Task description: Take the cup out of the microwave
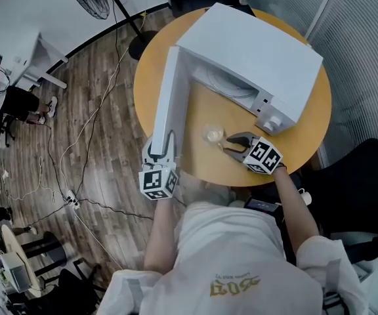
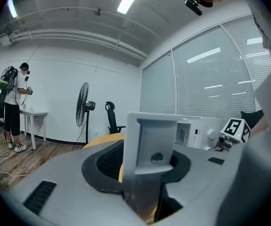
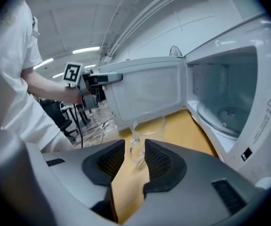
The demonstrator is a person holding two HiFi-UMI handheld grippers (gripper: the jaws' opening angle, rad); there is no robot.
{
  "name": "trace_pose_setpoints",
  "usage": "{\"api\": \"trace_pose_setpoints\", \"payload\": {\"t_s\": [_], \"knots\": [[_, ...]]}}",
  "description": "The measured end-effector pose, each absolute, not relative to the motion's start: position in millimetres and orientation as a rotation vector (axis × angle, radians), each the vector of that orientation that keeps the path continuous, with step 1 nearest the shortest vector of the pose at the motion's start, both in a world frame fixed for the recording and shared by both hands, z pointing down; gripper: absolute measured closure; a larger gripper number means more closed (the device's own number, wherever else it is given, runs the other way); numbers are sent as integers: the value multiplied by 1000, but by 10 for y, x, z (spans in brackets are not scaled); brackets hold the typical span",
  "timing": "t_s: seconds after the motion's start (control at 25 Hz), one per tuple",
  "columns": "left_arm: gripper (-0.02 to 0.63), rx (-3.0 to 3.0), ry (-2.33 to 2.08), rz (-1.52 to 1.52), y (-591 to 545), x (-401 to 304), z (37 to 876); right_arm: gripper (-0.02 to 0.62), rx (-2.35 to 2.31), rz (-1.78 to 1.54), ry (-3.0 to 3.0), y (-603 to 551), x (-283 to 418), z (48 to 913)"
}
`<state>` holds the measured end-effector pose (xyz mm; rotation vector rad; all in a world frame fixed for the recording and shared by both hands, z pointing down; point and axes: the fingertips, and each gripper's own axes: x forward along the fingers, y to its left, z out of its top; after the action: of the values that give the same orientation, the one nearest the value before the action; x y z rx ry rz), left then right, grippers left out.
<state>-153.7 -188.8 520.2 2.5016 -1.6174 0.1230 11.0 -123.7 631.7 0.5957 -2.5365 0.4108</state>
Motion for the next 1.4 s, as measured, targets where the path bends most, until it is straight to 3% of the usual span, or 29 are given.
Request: {"api": "trace_pose_setpoints", "payload": {"t_s": [0.44, 0.68, 1.12, 1.4], "knots": [[428, 2501, -1626, 120, -1892, -1523, 5222, 485, 1174, 625, -2739, -1537, 305, 5401], [428, 2497, -1634, 109, -1889, -1533, 5223, 584, 1440, 475, -2614, -1539, 499, 5244], [428, 2511, -1627, 118, -1893, -1510, 5194, 584, 1600, 292, -2560, -1527, 601, 4869], [428, 2518, -1623, 124, -1889, -1508, 5218, 584, 1659, 348, -2493, -1486, 650, 4991]]}}
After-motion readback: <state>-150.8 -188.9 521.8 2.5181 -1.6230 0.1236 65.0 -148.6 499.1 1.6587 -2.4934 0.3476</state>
